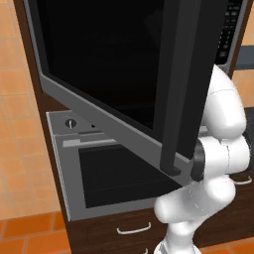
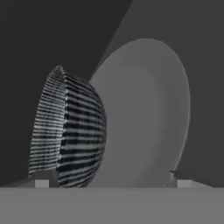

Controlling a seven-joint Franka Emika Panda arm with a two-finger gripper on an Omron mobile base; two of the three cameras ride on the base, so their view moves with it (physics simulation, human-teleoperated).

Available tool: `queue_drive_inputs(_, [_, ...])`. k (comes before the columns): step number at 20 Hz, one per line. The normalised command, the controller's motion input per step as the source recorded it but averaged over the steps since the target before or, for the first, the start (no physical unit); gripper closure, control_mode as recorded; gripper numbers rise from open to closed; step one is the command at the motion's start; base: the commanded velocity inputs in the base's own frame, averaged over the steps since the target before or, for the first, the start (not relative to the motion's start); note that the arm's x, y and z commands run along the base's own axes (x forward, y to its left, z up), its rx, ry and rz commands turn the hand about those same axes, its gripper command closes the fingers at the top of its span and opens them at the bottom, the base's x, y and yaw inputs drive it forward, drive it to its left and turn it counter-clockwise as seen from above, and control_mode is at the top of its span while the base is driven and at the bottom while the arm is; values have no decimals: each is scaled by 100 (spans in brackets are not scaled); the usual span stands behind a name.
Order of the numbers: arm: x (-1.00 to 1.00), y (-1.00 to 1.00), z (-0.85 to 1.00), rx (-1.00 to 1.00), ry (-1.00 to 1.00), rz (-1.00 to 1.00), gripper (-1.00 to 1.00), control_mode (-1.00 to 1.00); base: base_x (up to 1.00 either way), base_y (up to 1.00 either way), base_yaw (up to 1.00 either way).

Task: Open the microwave, place the bowl with waffle inside the microwave, then close the microwave door and turn it on.

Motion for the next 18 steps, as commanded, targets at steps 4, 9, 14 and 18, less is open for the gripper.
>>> queue_drive_inputs(4, [-100, -60, 16, 0, -17, 0, -100, -100, 0, 0, 0])
queue_drive_inputs(9, [-100, -32, -5, -1, -14, 0, -100, -100, 0, 0, 0])
queue_drive_inputs(14, [-100, -20, -30, -2, -9, 3, 100, -100, 0, 0, 0])
queue_drive_inputs(18, [-100, -20, -14, -1, -8, 0, 100, -100, 0, 0, 0])
